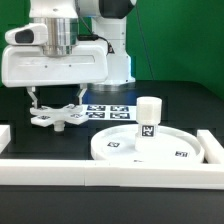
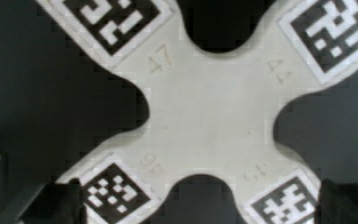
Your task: Assemble round table
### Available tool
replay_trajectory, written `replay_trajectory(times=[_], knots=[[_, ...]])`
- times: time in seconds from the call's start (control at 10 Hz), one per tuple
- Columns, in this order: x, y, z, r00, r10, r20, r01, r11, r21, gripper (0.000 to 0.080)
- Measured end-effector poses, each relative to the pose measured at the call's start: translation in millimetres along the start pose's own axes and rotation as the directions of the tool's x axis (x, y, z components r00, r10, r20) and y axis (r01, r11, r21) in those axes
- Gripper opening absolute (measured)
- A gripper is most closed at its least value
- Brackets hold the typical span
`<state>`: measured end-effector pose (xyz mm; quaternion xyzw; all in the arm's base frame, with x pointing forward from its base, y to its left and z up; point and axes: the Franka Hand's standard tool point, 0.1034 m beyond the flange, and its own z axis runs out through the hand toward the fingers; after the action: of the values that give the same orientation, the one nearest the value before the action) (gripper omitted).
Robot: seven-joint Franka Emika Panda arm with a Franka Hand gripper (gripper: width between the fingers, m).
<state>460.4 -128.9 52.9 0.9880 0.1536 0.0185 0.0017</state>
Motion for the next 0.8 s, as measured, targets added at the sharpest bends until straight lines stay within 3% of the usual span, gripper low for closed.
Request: replay_trajectory(times=[0.1, 0.3, 0.8], knots=[[-0.1, 0.0, 0.1, 1.0, 0.0, 0.0, 0.0, 1.0, 0.0, 0.0649], [-4.8, -6.0, 2.9, 1.0, 0.001, 0.029, -0.002, 1.0, 0.026, 0.0649], [-11.0, -2.7, 5.0, 0.999, 0.005, 0.033, -0.006, 1.0, 0.024, 0.0649]])
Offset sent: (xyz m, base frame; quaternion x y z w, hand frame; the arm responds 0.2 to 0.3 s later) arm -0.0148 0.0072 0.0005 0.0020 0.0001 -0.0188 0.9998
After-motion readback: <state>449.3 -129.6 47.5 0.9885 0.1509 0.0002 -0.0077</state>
